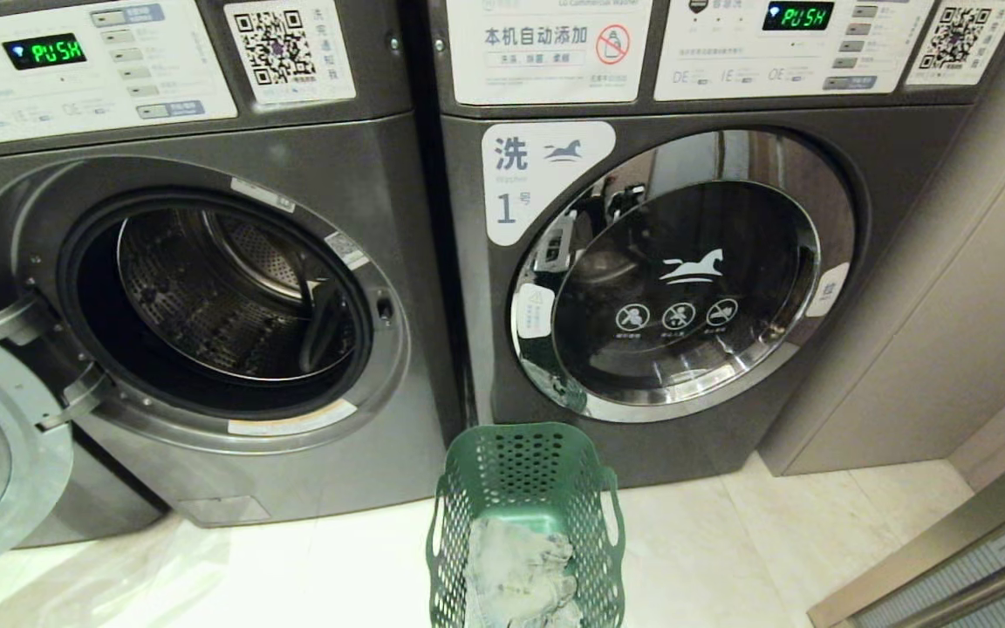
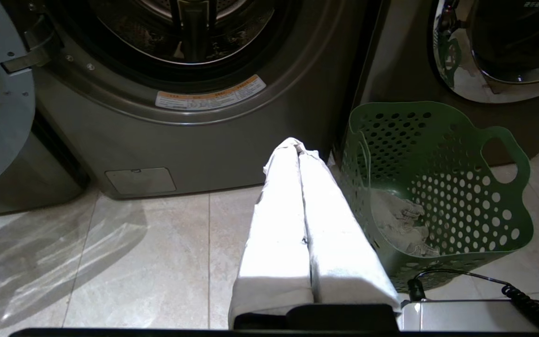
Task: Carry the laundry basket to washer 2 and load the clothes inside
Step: Place the clothes into the washing machine
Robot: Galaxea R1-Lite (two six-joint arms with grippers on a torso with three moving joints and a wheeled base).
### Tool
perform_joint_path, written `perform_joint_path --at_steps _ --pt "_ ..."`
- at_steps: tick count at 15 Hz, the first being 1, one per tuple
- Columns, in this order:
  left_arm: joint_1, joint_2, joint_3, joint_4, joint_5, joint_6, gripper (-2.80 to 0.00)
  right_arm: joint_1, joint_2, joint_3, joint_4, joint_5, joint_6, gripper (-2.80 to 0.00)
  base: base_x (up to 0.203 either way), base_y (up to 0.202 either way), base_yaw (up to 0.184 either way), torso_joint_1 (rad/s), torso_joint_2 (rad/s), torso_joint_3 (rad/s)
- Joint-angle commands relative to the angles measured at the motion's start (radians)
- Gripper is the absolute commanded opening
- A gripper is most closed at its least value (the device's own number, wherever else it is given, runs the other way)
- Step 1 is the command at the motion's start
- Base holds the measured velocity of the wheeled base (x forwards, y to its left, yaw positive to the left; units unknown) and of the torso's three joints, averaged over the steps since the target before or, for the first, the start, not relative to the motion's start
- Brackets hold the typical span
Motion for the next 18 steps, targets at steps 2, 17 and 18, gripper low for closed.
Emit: perform_joint_path --at_steps 2,17,18 --pt "0.000 0.002 0.000 0.000 0.000 0.000 -2.80 0.000 0.002 0.000 0.002 0.000 -0.001 -2.80 0.000 0.195 -0.004 0.004 0.00 -0.001" --pt "0.000 0.002 0.000 0.000 0.000 0.000 -2.80 0.000 0.002 0.000 0.002 0.002 0.000 -2.80 0.000 0.195 -0.002 0.002 0.00 0.002" --pt "0.000 0.002 0.000 0.000 0.000 0.000 -2.80 0.000 0.002 0.000 0.002 0.000 0.001 -2.80 0.000 0.112 -0.001 0.005 0.00 0.002"
